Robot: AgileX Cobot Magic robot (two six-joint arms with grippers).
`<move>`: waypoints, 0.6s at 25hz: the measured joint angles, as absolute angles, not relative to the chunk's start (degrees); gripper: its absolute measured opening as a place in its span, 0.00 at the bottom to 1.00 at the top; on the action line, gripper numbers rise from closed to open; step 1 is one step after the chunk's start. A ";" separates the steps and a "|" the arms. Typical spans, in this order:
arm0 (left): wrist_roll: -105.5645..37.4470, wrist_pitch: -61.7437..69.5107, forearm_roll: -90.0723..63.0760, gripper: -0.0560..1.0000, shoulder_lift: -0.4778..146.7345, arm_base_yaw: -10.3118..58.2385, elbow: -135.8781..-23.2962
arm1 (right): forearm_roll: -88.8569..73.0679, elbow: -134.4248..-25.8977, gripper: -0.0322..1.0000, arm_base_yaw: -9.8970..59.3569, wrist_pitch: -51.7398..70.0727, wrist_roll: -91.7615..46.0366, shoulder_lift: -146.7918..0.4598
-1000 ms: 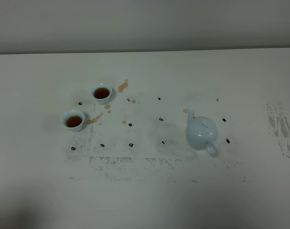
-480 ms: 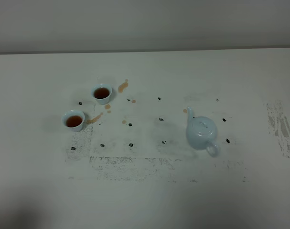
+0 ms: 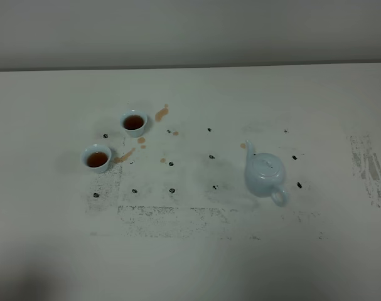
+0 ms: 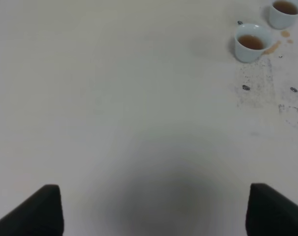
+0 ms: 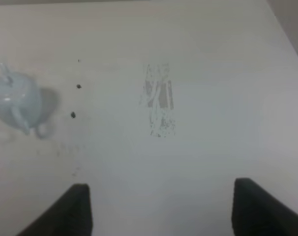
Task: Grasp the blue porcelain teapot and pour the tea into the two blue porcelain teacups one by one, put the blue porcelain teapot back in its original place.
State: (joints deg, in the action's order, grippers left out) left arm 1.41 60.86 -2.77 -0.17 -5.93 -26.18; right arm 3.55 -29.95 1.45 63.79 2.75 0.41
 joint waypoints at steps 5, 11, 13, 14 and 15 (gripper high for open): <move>1.41 60.86 -2.77 0.74 -0.17 -5.93 -26.18 | 3.43 -29.95 0.59 1.45 63.79 2.75 0.41; 1.41 60.86 -2.77 0.74 -0.17 -4.09 -26.18 | 3.43 -29.95 0.59 1.45 63.79 2.75 0.41; 1.41 60.86 -2.77 0.74 -0.17 -4.09 -26.18 | 3.38 -29.95 0.59 1.45 63.79 2.75 0.41; 1.41 60.86 -2.77 0.74 -0.17 -4.09 -26.18 | 3.38 -29.95 0.59 1.45 63.79 2.75 0.41; 1.41 60.86 -2.77 0.74 -0.17 -4.09 -26.18 | 3.38 -29.95 0.59 1.45 63.79 2.75 0.41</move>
